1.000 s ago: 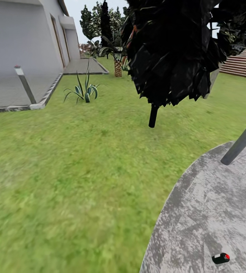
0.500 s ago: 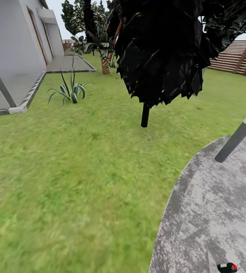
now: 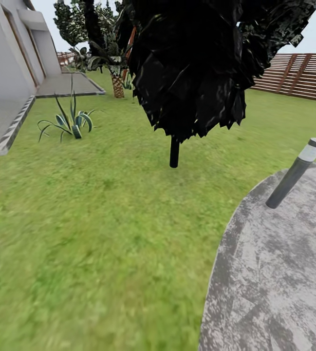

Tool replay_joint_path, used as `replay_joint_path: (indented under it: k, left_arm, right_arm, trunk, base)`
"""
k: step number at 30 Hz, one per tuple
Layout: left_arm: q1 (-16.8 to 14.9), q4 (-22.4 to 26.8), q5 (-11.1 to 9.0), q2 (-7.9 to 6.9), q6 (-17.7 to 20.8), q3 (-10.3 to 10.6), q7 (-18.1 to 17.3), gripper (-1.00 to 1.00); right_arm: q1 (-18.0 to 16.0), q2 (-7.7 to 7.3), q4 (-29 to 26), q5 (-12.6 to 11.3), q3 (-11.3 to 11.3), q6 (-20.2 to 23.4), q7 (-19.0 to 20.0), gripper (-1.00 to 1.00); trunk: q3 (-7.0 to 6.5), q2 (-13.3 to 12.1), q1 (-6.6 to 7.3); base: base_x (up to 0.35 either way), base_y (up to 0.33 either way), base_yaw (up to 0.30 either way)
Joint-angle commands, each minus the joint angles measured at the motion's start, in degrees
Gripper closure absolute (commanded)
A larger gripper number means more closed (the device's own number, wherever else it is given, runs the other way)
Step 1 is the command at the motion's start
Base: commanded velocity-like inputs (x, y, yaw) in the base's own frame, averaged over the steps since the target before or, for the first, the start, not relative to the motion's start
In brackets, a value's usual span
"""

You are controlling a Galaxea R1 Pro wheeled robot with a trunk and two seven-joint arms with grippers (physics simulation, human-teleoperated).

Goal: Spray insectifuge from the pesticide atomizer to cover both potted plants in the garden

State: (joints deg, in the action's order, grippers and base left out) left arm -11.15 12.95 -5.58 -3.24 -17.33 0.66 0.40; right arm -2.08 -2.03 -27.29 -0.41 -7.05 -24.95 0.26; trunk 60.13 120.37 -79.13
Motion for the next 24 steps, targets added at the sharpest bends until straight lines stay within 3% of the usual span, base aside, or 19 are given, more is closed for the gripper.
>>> replay_joint_path:
  k: [1, 24]
  left_arm:
    - [-0.01, -0.03, -0.58, -0.01, -0.16, 0.13, -0.05, -1.00]
    - [-0.01, -0.03, -0.58, -0.01, -0.16, 0.13, -0.05, -1.00]
  right_arm:
    - [-0.03, 0.01, 0.04, -0.04, -0.07, -0.18, 0.02, -1.00]
    - [-0.03, 0.01, 0.04, -0.03, -0.05, -0.18, 0.06, -1.00]
  trunk:
    - [0.12, 0.01, -0.03]
    - [1.78, 0.01, -0.03]
  base:
    - [0.332, 0.096, -0.193]
    - [0.332, 0.110, -0.193]
